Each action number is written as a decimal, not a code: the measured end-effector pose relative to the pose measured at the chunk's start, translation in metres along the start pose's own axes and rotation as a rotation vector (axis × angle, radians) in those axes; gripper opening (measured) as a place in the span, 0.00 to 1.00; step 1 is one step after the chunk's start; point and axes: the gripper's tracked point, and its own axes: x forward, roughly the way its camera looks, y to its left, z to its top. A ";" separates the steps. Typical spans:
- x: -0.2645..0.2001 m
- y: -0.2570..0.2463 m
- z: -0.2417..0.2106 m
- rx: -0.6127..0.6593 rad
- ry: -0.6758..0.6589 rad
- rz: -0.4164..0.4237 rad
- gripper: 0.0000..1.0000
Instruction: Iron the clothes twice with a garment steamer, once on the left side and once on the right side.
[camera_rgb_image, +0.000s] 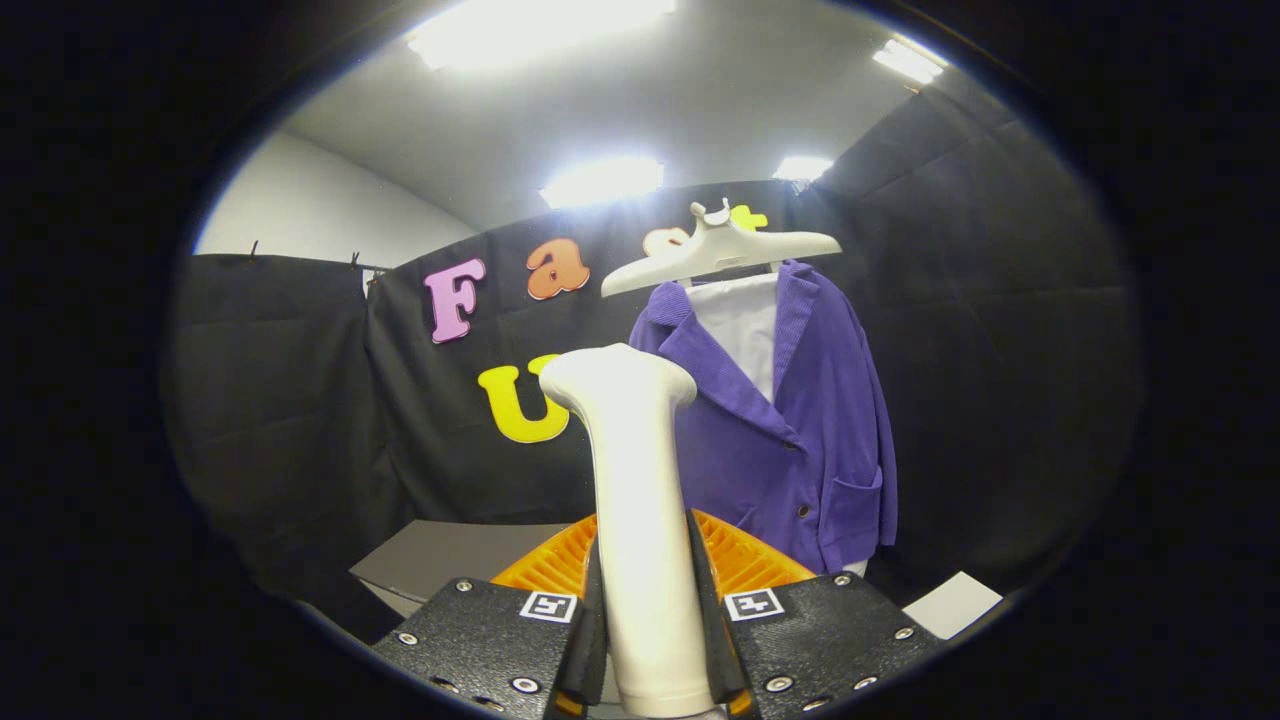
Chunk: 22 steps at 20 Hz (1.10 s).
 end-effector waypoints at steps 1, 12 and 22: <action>0.004 -0.007 0.006 -0.001 -0.007 -0.014 0.39; 0.080 -0.018 0.019 -0.032 -0.041 -0.116 0.39; 0.134 -0.064 -0.005 -0.102 -0.039 -0.333 0.39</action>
